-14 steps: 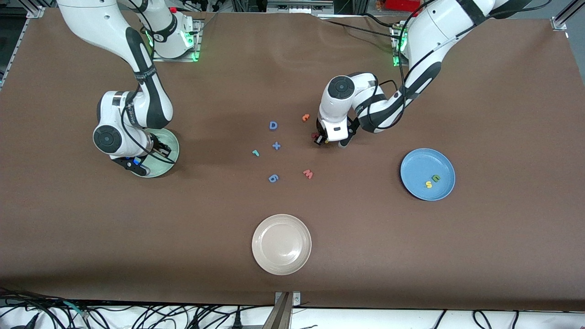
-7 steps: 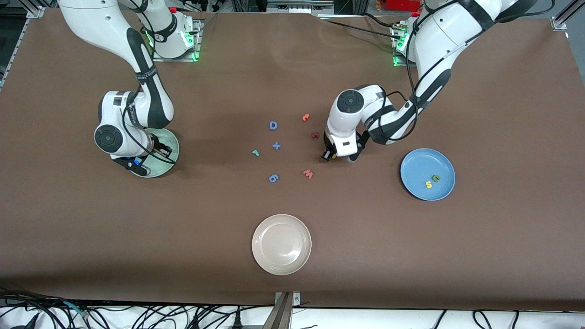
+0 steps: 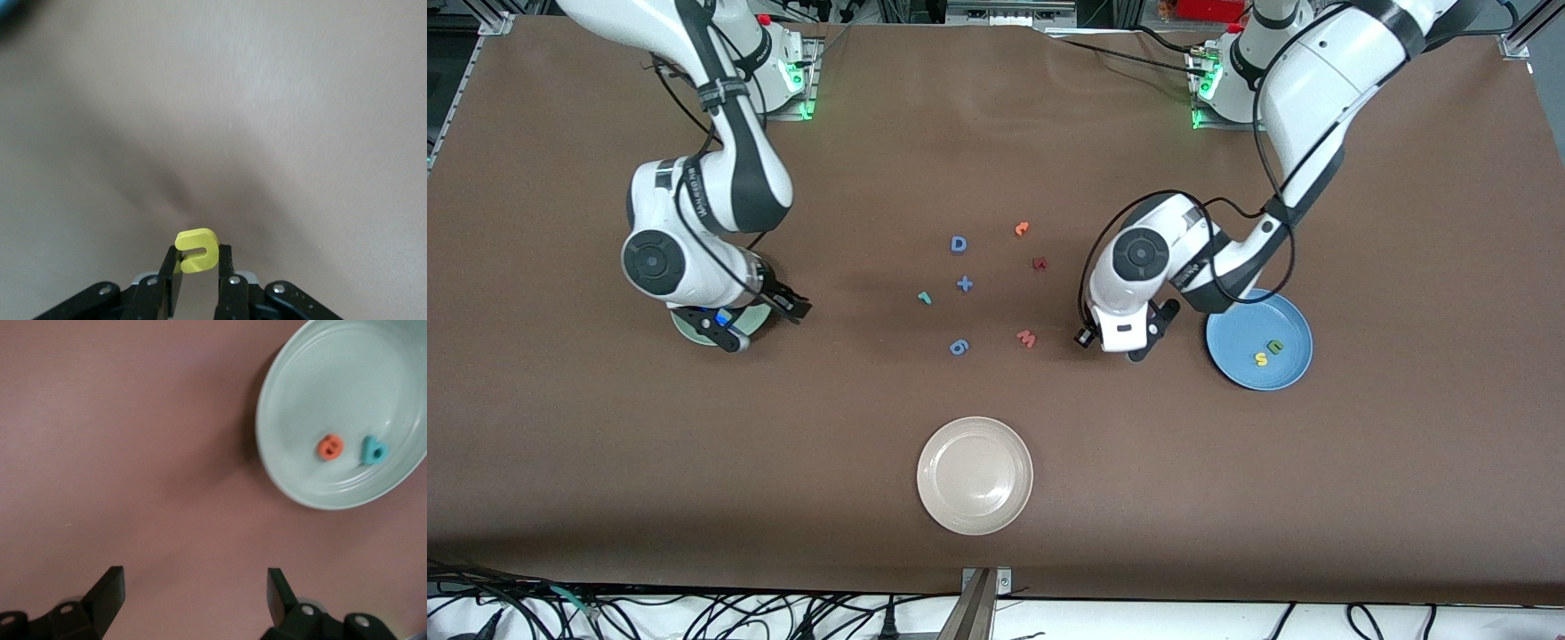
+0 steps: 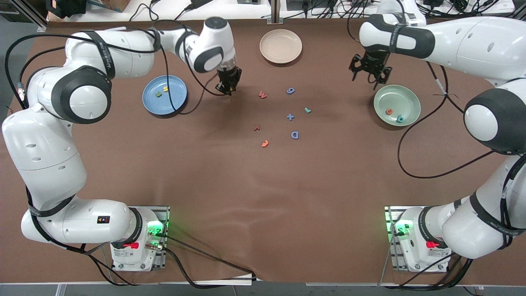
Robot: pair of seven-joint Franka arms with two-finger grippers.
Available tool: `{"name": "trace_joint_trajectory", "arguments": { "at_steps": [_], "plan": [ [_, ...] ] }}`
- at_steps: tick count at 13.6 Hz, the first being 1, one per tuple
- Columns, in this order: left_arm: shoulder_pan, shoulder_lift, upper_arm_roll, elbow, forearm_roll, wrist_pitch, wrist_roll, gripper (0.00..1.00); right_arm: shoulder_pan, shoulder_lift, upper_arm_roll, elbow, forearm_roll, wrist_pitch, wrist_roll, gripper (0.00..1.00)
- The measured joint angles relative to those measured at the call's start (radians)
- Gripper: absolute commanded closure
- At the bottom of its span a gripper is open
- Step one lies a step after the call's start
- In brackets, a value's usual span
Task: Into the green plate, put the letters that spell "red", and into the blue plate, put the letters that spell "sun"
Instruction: 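Drop the yellow u on the blue plate while the right gripper reaches the teal t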
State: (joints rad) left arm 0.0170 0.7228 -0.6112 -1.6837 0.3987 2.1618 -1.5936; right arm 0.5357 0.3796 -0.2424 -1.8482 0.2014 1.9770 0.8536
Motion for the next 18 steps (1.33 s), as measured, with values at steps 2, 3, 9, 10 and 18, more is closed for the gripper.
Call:
{"name": "trace_joint_trajectory", "arguments": {
  "at_steps": [2, 3, 9, 10, 18],
  "plan": [
    [0.034, 0.0, 0.0, 0.089, -0.059, -0.162, 0.213, 0.93, 0.014, 0.033, 0.037, 0.045, 0.043, 0.013, 0.082, 0.06],
    [0.059, 0.0, 0.0, 0.12, -0.074, -0.234, 0.323, 0.93, 0.028, 0.054, 0.046, 0.059, 0.054, 0.033, 0.116, 0.05],
    [0.24, 0.0, 0.015, 0.163, -0.074, -0.434, 0.901, 0.9, 0.202, 0.142, 0.057, 0.07, 0.057, 0.169, 0.102, 0.02],
    [0.252, 0.001, 0.03, 0.163, -0.066, -0.444, 0.971, 0.9, 0.215, 0.147, 0.057, 0.07, 0.057, 0.17, 0.064, 0.02],
    [0.253, 0.018, 0.149, 0.162, -0.062, -0.453, 1.19, 0.0, 0.264, 0.25, 0.057, 0.054, 0.058, 0.34, 0.208, 0.03]
  ]
}}
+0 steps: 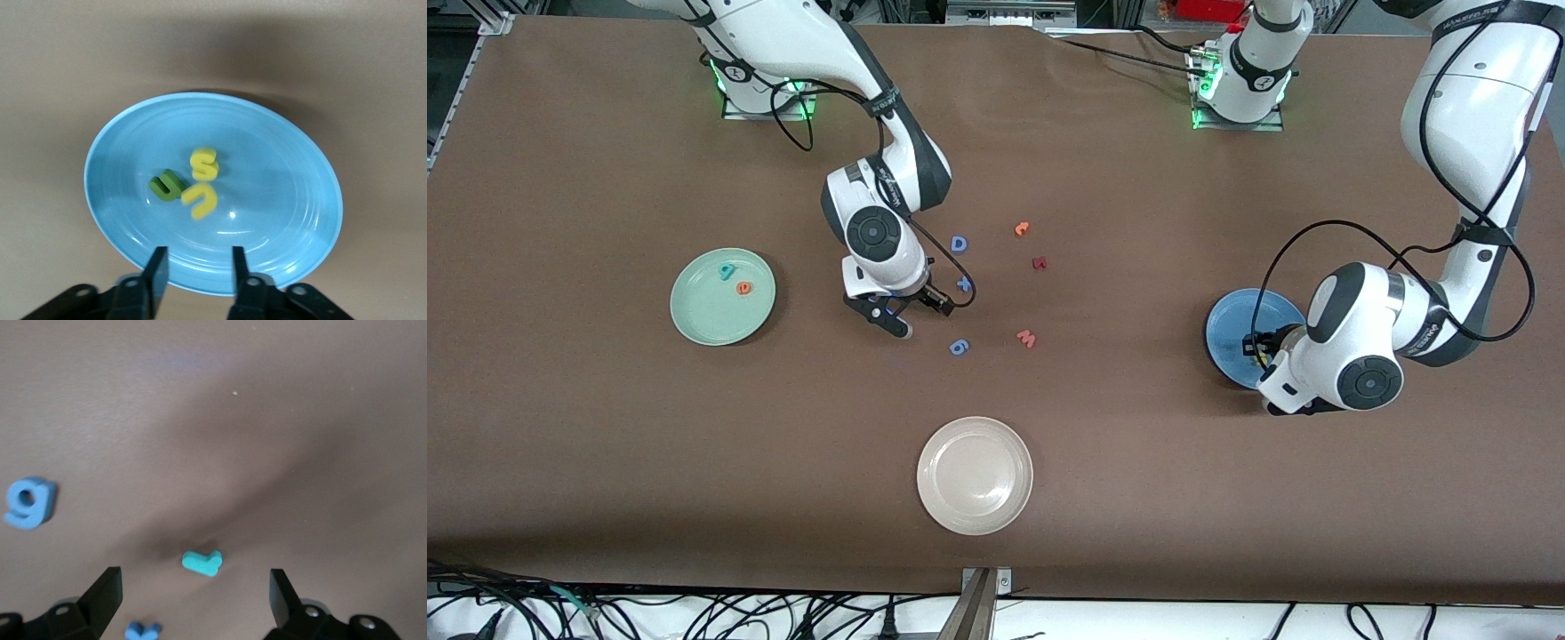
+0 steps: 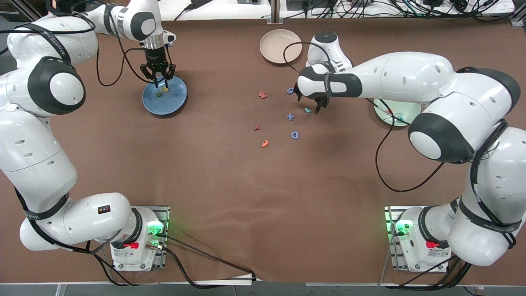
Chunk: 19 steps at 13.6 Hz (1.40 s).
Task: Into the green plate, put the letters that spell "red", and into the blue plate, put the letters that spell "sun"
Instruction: 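Drop the yellow u on the blue plate while the right gripper reaches the teal t, then grasp the teal t with the right gripper while the left gripper returns to rest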
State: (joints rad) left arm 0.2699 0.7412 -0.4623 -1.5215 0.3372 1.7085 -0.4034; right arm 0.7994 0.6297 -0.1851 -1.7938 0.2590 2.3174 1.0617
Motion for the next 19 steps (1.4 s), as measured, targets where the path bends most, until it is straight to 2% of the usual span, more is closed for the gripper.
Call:
{"name": "trace_joint_trajectory", "arguments": {
  "at_steps": [3, 4, 5, 6, 7, 13, 16, 17, 19],
  "plan": [
    [0.002, -0.001, 0.002, 0.01, 0.001, 0.0, 0.0, 0.0, -0.001, 0.017, -0.004, 0.0, 0.001, 0.002, 0.079, 0.06],
    [0.007, -0.003, 0.002, 0.015, 0.001, 0.0, 0.001, 0.0, 0.0, 0.017, -0.005, -0.001, 0.001, 0.002, 0.097, 0.13],
    [0.013, -0.007, 0.002, 0.019, 0.001, 0.0, 0.004, 0.0, 0.0, 0.017, -0.005, -0.001, 0.001, 0.002, 0.112, 0.25],
    [0.019, -0.014, 0.002, 0.022, 0.001, 0.0, 0.016, 0.0, 0.0, 0.017, -0.004, -0.001, 0.001, 0.002, 0.117, 0.45],
    [0.025, -0.023, 0.002, 0.025, 0.001, 0.0, 0.043, 0.0, 0.0, 0.017, -0.004, -0.001, 0.001, 0.002, 0.12, 0.5],
    [0.151, -0.063, 0.026, 0.078, 0.001, -0.001, 0.362, 0.0, 0.001, 0.017, -0.004, -0.001, 0.014, 0.006, 0.152, 0.49],
    [0.15, -0.129, 0.131, 0.062, -0.064, -0.011, 0.535, 0.0, 0.001, 0.017, -0.004, 0.0, 0.024, 0.028, 0.155, 0.49],
    [0.116, -0.173, 0.2, 0.039, -0.124, -0.017, 0.583, 0.0, 0.002, 0.017, -0.004, 0.0, 0.034, 0.034, 0.155, 0.49],
    [-0.042, -0.294, 0.413, -0.031, -0.258, -0.025, 0.635, 0.0, 0.002, 0.017, -0.004, 0.0, 0.04, 0.038, 0.155, 0.49]
  ]
}}
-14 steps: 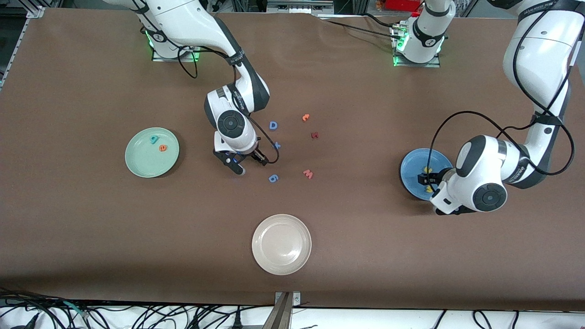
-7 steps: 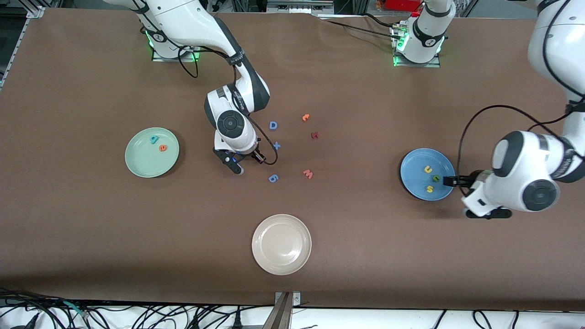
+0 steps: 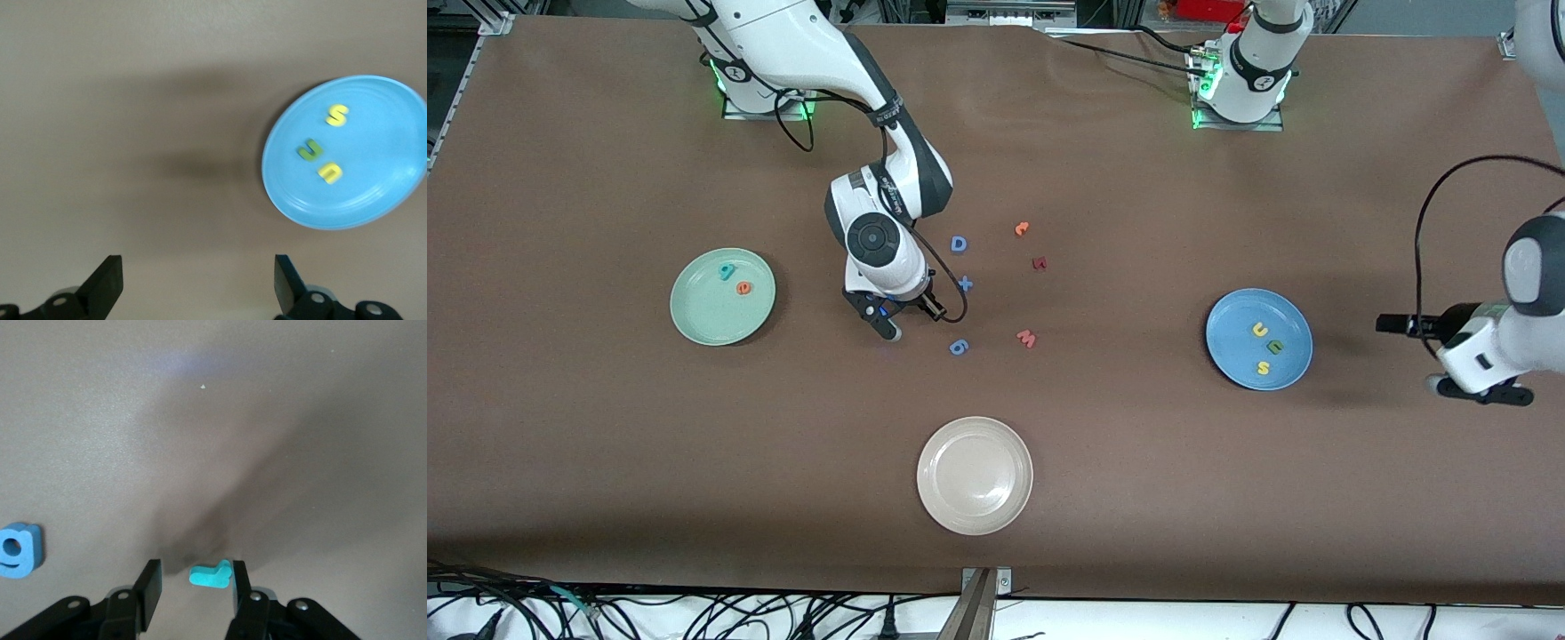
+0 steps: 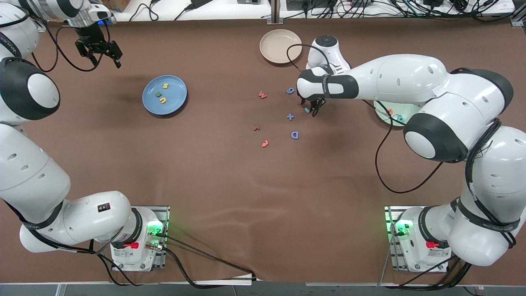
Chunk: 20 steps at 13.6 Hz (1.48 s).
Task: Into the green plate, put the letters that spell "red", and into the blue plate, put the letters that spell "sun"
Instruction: 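Grasp the teal t with the right gripper while the left gripper returns to rest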
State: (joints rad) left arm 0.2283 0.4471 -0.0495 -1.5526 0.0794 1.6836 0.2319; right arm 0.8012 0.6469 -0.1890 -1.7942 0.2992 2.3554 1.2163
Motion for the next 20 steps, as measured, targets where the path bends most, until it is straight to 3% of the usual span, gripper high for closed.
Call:
{"name": "trace_joint_trajectory", "arguments": {
  "at_steps": [1, 2, 7, 11, 20],
  "plan": [
    [-0.071, -0.067, 0.078, -0.032, -0.042, -0.002, 0.004, 0.0, 0.0, 0.0, 0.0, 0.0, 0.0, 0.0, 0.0, 0.49],
    [-0.112, -0.13, 0.113, -0.054, -0.059, -0.003, 0.004, 0.0, 0.0, 0.0, 0.0, -0.002, 0.001, 0.0, 0.0, 0.49],
    [-0.304, -0.324, 0.207, -0.077, -0.063, -0.05, -0.078, 0.0, 0.0, 0.001, 0.0, -0.033, 0.001, 0.048, 0.0, 0.49],
    [-0.341, -0.361, 0.22, -0.013, -0.095, -0.12, -0.094, 0.0, 0.0, 0.001, 0.0, -0.038, 0.006, 0.062, 0.0, 0.49],
    [-0.372, -0.391, 0.22, 0.005, -0.102, -0.091, -0.129, 0.0, 0.003, 0.001, 0.012, -0.038, 0.019, 0.063, 0.013, 0.49]
  ]
}}
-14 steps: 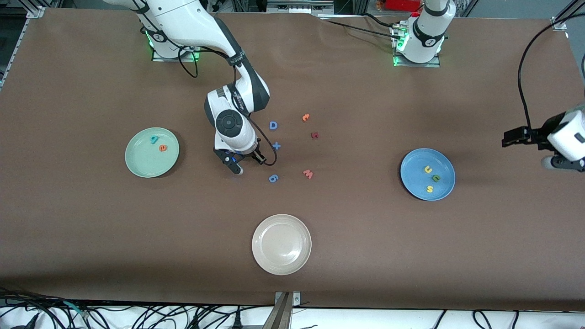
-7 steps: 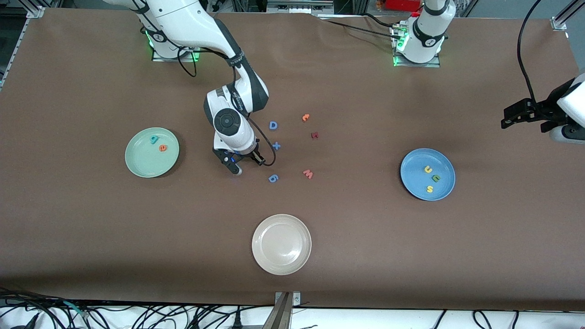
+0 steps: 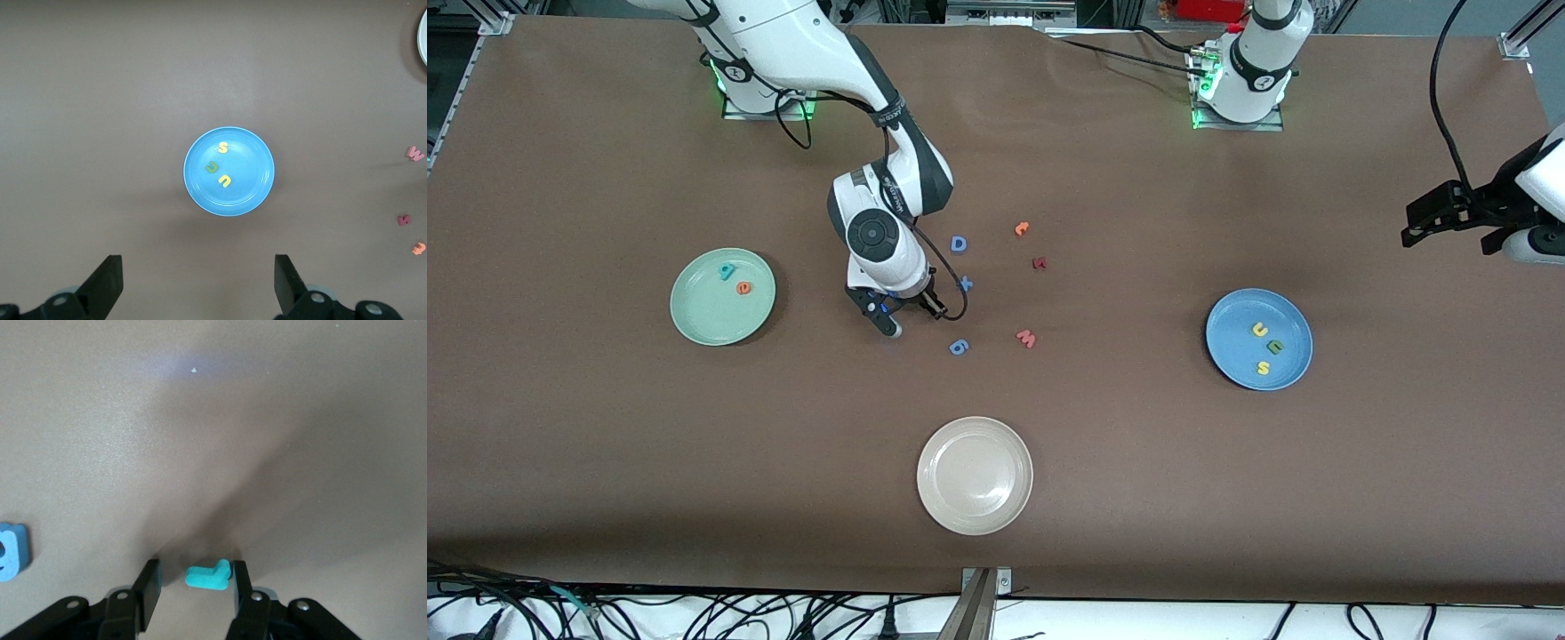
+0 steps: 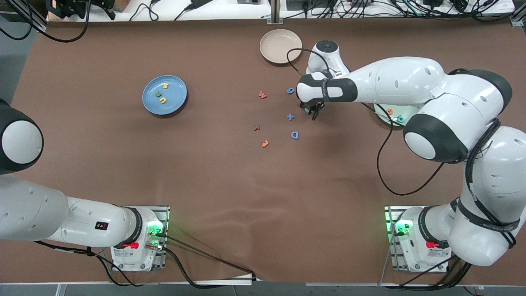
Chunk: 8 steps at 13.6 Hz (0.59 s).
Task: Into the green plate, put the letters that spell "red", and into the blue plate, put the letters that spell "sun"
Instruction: 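Grasp the teal t with the right gripper while the left gripper returns to rest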
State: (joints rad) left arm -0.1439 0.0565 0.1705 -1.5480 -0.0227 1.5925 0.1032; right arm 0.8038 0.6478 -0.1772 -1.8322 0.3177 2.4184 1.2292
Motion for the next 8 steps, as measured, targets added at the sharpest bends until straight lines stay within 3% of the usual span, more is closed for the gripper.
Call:
{"name": "trace_joint_trajectory", "arguments": {
  "at_steps": [8],
  "plan": [
    [0.0, 0.003, -0.002, -0.008, 0.0, 0.022, 0.0, 0.0, 0.0, 0.0, 0.0, -0.001, 0.0, 0.0, 0.0, 0.54]
  ]
}}
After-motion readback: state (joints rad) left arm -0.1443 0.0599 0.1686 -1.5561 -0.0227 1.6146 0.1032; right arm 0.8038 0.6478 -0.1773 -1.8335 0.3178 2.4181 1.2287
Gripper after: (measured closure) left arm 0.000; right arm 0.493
